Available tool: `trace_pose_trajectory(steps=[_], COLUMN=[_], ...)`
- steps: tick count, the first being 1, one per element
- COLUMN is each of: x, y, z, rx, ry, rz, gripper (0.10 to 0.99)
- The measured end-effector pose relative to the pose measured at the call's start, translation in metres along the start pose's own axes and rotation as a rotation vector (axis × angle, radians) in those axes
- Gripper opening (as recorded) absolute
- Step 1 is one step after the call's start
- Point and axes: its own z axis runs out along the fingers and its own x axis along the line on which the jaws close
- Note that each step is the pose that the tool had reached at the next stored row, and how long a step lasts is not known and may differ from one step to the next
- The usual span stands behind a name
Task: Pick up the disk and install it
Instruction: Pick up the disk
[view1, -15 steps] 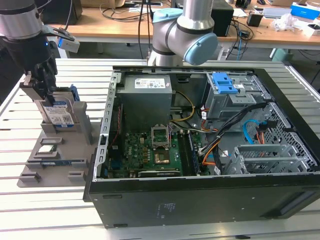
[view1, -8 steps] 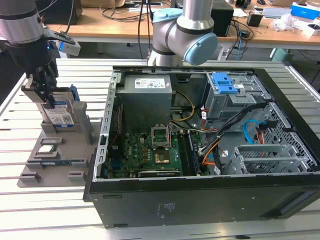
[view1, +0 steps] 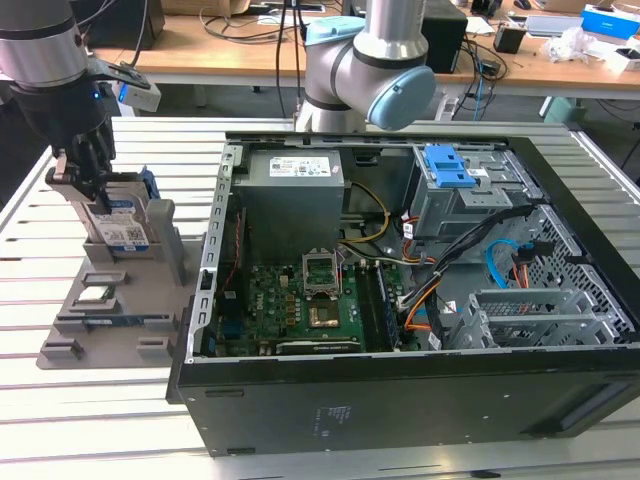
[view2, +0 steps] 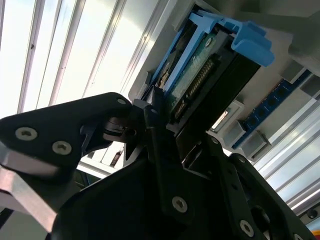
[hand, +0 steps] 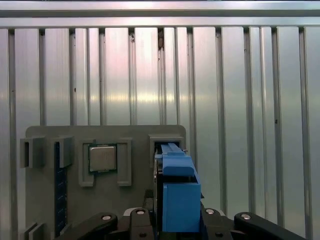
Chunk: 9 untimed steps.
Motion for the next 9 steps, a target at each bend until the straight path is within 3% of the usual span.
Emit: trace_pose_trajectory(steps=[9], x=[0.0000], y=[0.0000], z=[0.0000], rx=[0.000], ry=[0.0003], rz=[0.000], gripper=[0.361])
